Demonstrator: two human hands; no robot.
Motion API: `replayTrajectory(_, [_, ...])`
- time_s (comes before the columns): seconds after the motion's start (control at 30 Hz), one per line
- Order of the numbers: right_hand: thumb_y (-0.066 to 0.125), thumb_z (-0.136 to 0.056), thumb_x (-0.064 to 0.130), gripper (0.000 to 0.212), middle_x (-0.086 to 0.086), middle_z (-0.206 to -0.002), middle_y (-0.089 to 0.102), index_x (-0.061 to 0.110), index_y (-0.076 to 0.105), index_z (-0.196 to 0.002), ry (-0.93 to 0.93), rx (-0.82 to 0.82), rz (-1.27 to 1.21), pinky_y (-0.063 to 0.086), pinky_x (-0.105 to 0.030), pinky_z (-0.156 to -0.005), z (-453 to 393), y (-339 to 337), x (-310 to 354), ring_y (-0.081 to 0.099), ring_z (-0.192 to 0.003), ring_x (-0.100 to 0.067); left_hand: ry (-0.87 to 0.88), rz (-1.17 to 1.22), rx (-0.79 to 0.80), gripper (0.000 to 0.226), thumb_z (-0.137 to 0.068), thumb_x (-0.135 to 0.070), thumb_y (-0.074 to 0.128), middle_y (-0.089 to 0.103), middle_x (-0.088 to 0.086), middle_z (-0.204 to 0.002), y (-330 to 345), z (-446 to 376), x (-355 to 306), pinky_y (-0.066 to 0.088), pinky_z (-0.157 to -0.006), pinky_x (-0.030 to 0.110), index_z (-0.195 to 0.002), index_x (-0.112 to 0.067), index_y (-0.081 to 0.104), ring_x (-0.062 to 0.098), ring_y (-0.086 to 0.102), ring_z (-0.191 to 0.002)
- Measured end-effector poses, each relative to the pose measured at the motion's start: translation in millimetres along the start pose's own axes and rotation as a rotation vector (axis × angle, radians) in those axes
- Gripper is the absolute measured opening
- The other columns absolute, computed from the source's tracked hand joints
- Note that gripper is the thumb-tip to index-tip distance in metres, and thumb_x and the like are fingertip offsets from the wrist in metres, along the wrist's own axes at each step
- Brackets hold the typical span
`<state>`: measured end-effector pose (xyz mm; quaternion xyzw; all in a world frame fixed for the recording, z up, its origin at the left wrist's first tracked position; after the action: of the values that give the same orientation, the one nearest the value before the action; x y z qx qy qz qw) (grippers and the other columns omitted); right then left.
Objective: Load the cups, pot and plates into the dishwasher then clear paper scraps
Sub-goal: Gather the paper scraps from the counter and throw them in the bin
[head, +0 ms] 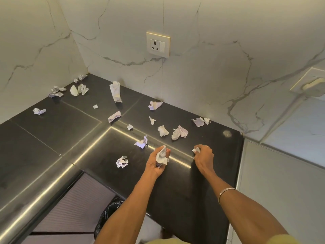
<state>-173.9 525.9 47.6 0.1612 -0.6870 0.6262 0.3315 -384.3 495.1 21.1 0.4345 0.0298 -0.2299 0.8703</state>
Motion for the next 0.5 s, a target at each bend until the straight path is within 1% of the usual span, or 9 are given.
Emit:
replayTrajectory(0.07, [0.07, -0.084, 0.008, 0.019, 0.003, -0.096, 0.074, 0.019, 0.079, -0.096, 0.008, 0.061, -0.131, 0.045, -0.022, -0.083, 3.4, 3.5, 12.6, 0.063, -0.088, -0.011, 0.018, 0.006, -0.018, 0.022, -0.075, -0.001, 0.077, 0.063, 0.017, -0.091, 1.0, 0.0, 0.3, 0.062, -0.067, 0.032, -0.093, -0.001, 0.064, 0.025, 0.068, -0.078])
replayTrajectory(0.1, [0.074, -0.082, 0.011, 0.019, 0.007, -0.093, 0.074, 0.023, 0.079, -0.096, -0.007, 0.109, -0.187, 0.046, -0.021, -0.082, 5.6, 5.9, 22.5, 0.064, -0.089, -0.008, 0.027, 0.015, -0.025, 0.021, -0.077, 0.0, 0.076, 0.063, 0.018, -0.092, 1.8, -0.1, 0.3, 0.062, -0.067, 0.034, -0.094, 0.0, 0.063, 0.027, 0.067, -0.083])
replayTrajectory(0.17, [0.079, -0.08, 0.016, 0.019, 0.011, -0.088, 0.073, 0.026, 0.08, -0.096, -0.066, 0.186, -0.261, 0.046, -0.015, -0.075, 11.0, 10.8, 46.5, 0.065, -0.084, -0.002, 0.035, 0.029, -0.024, 0.017, -0.081, 0.0, 0.072, 0.065, 0.02, -0.095, 4.2, 0.5, 0.9, 0.062, -0.07, 0.037, -0.095, 0.001, 0.063, 0.029, 0.067, -0.089])
replayTrajectory(0.23, [0.081, -0.078, 0.017, 0.022, 0.011, -0.087, 0.073, 0.024, 0.079, -0.099, -0.132, 0.216, -0.32, 0.046, -0.008, -0.068, 18.5, 16.4, 69.9, 0.065, -0.075, 0.005, 0.034, 0.026, 0.005, 0.014, -0.085, -0.003, 0.069, 0.065, 0.021, -0.098, 5.4, 1.7, 1.6, 0.062, -0.071, 0.037, -0.097, 0.001, 0.063, 0.029, 0.068, -0.085])
replayTrajectory(0.27, [0.081, -0.076, 0.016, 0.025, 0.011, -0.088, 0.073, 0.022, 0.077, -0.101, -0.153, 0.231, -0.349, 0.046, -0.008, -0.065, 22.2, 21.2, 78.7, 0.064, -0.071, 0.007, 0.032, 0.019, 0.02, 0.015, -0.087, -0.005, 0.068, 0.066, 0.02, -0.099, 4.7, 1.9, 1.7, 0.062, -0.068, 0.036, -0.1, 0.001, 0.063, 0.028, 0.069, -0.082])
replayTrajectory(0.33, [0.082, -0.075, 0.013, 0.032, 0.009, -0.088, 0.07, 0.018, 0.07, -0.104, -0.159, 0.255, -0.347, 0.047, -0.009, -0.06, 30.2, 32.2, 88.1, 0.063, -0.065, 0.002, 0.019, -0.003, 0.057, 0.02, -0.089, -0.011, 0.067, 0.066, 0.019, -0.097, 2.7, 3.3, 1.4, 0.061, -0.063, 0.035, -0.105, 0.0, 0.063, 0.025, 0.069, -0.074])
replayTrajectory(0.37, [0.081, -0.077, 0.013, 0.03, 0.008, -0.086, 0.068, 0.017, 0.067, -0.103, -0.168, 0.261, -0.312, 0.047, -0.01, -0.058, 35.1, 36.4, 90.8, 0.063, -0.064, 0.0, 0.007, -0.004, 0.077, 0.021, -0.09, -0.013, 0.067, 0.066, 0.018, -0.097, 0.6, 3.7, 0.7, 0.06, -0.063, 0.035, -0.106, 0.0, 0.063, 0.024, 0.069, -0.072])
replayTrajectory(0.47, [0.07, -0.084, 0.007, 0.007, 0.006, -0.074, 0.066, 0.012, 0.07, -0.088, -0.286, 0.238, -0.186, 0.047, -0.02, -0.057, 51.8, 48.0, 94.3, 0.059, -0.062, 0.0, -0.015, -0.044, 0.115, 0.018, -0.091, -0.016, 0.066, 0.069, 0.017, -0.094, -6.5, 7.4, -2.2, 0.061, -0.07, 0.038, -0.102, -0.002, 0.067, 0.026, 0.07, -0.079])
replayTrajectory(0.5, [0.066, -0.086, 0.006, 0.007, 0.004, -0.076, 0.067, 0.011, 0.071, -0.086, -0.335, 0.233, -0.149, 0.049, -0.023, -0.061, 57.7, 51.2, 95.8, 0.058, -0.066, 0.0, -0.015, -0.059, 0.112, 0.017, -0.09, -0.017, 0.067, 0.07, 0.016, -0.092, -9.0, 9.7, -2.8, 0.061, -0.071, 0.038, -0.101, -0.003, 0.068, 0.026, 0.07, -0.079])
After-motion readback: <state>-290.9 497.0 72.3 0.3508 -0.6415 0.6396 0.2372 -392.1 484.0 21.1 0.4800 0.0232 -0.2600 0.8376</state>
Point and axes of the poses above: each hand's wrist, its own z-axis away from the middle knuckle, its own y-axis out of the palm, x = y × z, the point moved 4 cm from there along -z, towards the middle knuckle
